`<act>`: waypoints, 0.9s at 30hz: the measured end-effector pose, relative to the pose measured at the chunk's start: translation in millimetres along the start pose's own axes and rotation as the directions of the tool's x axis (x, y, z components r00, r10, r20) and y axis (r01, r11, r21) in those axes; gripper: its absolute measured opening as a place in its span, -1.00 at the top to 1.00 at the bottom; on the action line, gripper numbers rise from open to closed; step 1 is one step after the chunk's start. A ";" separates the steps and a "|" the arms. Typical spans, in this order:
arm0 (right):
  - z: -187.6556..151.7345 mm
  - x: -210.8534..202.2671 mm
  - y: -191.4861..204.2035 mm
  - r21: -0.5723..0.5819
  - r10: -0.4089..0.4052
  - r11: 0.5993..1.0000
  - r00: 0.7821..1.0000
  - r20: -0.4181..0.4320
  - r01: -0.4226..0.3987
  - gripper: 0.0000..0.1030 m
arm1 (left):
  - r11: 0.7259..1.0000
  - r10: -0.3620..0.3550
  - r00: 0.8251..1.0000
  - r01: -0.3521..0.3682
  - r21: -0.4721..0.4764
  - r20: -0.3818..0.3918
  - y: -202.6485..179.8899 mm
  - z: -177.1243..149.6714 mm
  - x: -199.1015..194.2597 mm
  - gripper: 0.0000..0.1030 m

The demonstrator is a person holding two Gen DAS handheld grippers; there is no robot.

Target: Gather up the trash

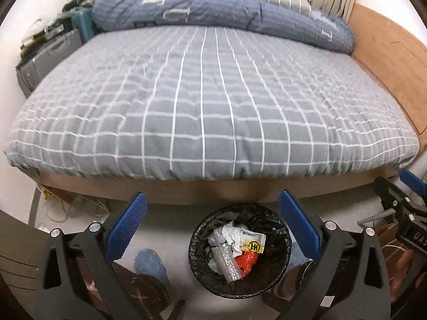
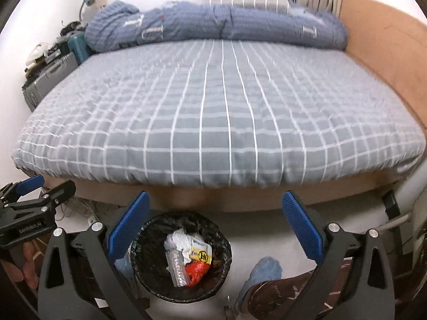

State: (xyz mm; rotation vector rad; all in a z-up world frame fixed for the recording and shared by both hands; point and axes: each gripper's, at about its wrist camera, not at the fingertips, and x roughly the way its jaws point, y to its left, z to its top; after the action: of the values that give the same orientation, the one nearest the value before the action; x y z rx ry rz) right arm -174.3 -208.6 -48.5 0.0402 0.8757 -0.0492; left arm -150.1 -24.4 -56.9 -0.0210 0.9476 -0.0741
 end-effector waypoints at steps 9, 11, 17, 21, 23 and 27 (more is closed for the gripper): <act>13.0 -57.4 11.1 -0.023 -0.006 1.000 0.998 0.069 0.008 -0.85 | 1.000 0.001 0.998 -0.002 0.019 0.066 -1.0 6.0 -54.7 -0.89; 12.4 -63.7 11.0 -0.023 -0.005 1.000 0.997 0.075 0.007 -0.85 | 1.000 -0.004 0.998 0.002 0.027 0.071 -1.5 5.7 -60.4 -0.89; 12.4 -70.5 10.4 -0.019 0.001 1.000 0.996 0.090 0.001 -0.85 | 1.000 -0.001 0.997 -0.001 0.029 0.072 -2.0 4.1 -65.5 -0.89; 12.3 -69.4 11.4 -0.022 0.002 1.000 0.996 0.086 0.000 -0.85 | 1.000 -0.004 0.998 0.002 0.031 0.067 -1.8 3.6 -64.5 -0.89; 11.8 -67.9 11.4 -0.022 0.002 1.000 0.997 0.081 0.000 -0.85 | 1.000 -0.004 0.998 0.002 0.029 0.067 -2.0 3.9 -64.3 -0.89; 10.9 -64.7 10.4 -0.016 -0.001 1.000 0.997 0.072 0.002 -0.85 | 1.000 -0.006 0.998 0.004 0.030 0.062 -3.7 3.1 -62.4 -0.89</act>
State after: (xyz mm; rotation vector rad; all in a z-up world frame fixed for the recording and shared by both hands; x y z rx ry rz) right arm -206.7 -197.1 8.4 0.0225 0.8042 -0.0443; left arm -184.1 -23.6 -4.3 0.0019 0.8841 -0.0920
